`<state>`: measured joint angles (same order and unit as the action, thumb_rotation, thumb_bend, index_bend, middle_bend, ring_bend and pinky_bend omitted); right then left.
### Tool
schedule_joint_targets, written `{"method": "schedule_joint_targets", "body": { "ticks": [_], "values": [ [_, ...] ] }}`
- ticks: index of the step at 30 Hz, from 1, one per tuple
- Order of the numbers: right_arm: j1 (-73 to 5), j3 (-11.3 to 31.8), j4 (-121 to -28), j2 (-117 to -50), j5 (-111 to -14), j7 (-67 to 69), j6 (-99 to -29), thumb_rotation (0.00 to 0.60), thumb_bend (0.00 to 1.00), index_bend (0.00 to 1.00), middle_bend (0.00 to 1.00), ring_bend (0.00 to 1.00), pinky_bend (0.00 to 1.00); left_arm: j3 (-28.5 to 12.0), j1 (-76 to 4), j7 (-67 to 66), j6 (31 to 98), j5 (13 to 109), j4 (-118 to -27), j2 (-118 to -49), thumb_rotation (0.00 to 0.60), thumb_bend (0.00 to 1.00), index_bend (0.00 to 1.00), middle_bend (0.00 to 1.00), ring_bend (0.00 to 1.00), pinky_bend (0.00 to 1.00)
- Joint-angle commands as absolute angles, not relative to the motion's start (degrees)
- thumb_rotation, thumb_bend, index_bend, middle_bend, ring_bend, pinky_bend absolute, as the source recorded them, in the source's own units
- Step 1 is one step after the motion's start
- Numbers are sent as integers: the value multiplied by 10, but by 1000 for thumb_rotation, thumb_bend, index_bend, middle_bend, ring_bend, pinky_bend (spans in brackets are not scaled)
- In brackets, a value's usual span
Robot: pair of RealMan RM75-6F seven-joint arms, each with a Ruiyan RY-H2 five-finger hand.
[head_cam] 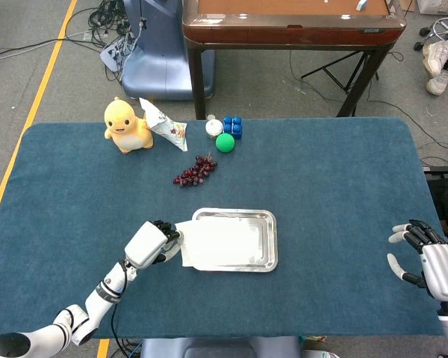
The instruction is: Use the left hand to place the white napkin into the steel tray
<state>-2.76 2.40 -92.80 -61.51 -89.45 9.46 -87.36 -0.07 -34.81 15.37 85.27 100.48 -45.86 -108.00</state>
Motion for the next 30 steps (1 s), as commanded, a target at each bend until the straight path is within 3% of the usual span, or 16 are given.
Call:
{"method": "schedule_joint_targets", "body": {
  "ticks": [1,30],
  "values": [
    [-27,24,-928,-615,-895,95,-874,600,348,446,344,184,370,-1,-352,152,850,1004,-456,-1084,600,472,593,775,587,654],
    [-25,25,-928,-610,-897,107,-878,600,348,445,344,184,370,-10,-384,122,815,986,-441,-1127,600,469,534,764,584,654]
  ]
}}
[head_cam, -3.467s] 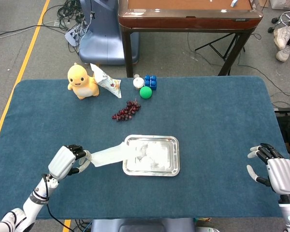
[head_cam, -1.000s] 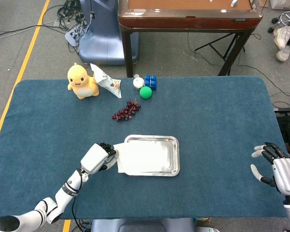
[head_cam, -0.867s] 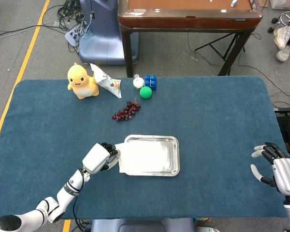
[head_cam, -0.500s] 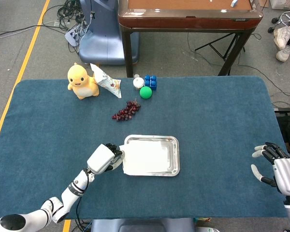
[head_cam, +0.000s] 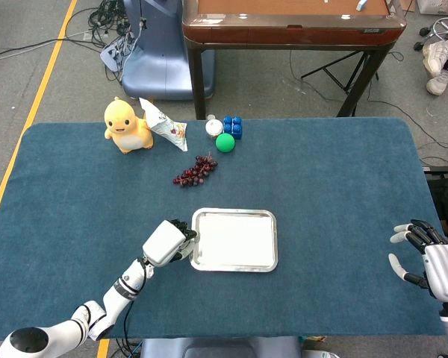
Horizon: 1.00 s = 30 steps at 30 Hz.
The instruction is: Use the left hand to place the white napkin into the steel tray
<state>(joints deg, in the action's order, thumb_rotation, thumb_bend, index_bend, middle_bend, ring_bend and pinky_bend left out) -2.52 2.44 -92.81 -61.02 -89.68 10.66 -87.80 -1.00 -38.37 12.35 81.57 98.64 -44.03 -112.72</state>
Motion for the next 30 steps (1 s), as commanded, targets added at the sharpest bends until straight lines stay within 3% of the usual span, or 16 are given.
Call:
{"method": "schedule_joint_targets", "body": {
  "ticks": [1,14,22,30],
  "values": [
    [-25,25,-928,-610,-897,108,-878,600,348,445,344,184,370,-9,-384,121,816,986,-442,-1126,600,469,527,761,583,654],
    [-25,24,-930,-609,-896,105,-875,600,348,446,344,184,370,-1,-361,85,823,976,-538,-1059,600,467,353,630,516,650],
    [-26,23,-933,-610,-893,98,-870,600,348,446,344,184,370,1,-320,-5,782,914,-746,-930,600,467,273,431,410,579],
    [-29,21,-937,-612,-893,85,-863,600,348,445,344,184,370,8,-265,-100,774,838,-919,-807,600,467,271,343,328,526]
  ]
}}
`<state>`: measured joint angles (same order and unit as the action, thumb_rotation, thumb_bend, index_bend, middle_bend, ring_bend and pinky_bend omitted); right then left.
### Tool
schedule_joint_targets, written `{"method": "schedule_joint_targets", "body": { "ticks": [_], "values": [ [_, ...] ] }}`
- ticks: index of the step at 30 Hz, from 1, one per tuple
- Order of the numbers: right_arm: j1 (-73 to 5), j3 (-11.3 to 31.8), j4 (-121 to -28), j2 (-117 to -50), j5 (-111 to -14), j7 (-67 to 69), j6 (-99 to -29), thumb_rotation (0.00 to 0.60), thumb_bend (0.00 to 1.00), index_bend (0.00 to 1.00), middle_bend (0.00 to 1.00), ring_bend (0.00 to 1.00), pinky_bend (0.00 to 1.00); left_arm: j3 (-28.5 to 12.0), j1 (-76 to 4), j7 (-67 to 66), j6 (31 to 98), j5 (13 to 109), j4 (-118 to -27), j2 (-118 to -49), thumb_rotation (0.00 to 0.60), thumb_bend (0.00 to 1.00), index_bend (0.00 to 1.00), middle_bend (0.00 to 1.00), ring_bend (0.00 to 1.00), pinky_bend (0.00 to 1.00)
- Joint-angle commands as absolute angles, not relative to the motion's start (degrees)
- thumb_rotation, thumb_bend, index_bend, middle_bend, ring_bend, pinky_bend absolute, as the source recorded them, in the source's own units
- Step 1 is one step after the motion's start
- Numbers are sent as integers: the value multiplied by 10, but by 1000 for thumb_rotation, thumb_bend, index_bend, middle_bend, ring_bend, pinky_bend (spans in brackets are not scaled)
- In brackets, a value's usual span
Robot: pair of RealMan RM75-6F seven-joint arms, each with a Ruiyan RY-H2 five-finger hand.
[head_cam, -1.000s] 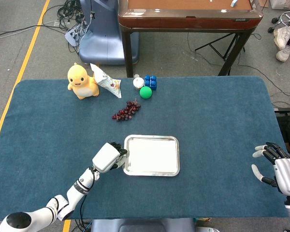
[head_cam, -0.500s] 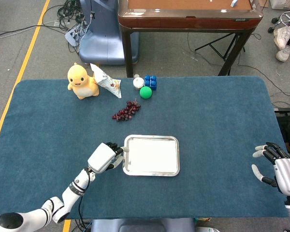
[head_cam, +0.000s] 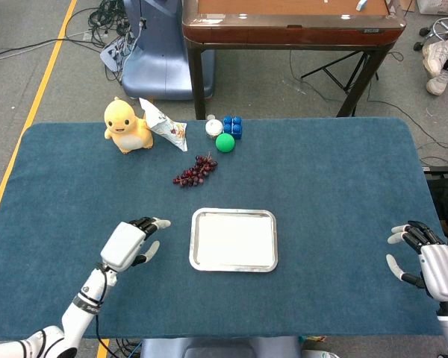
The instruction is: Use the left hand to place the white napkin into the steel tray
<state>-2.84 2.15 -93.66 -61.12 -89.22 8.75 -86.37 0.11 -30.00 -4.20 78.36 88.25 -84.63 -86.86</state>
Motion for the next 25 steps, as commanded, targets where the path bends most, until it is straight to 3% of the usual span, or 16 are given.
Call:
{"method": "schedule_joint_targets", "body": {
  "ticks": [1,12,18,25],
  "values": [
    [-29,21,-938,-613,-894,83,-862,600,348,445,344,184,370,12,-259,-112,772,829,-937,-794,600,467,271,336,312,514],
    [-36,16,-942,-619,-896,63,-848,600,347,445,344,184,370,47,-182,-170,802,772,-1087,-686,600,467,278,309,222,405],
    [-39,17,-942,-620,-896,60,-846,600,348,446,344,184,369,64,-142,-149,838,806,-1077,-674,600,467,283,309,203,355],
    [-45,22,-937,-623,-883,59,-833,600,347,446,344,184,370,47,-113,-115,882,838,-1038,-688,600,467,289,279,169,337]
  ]
}}
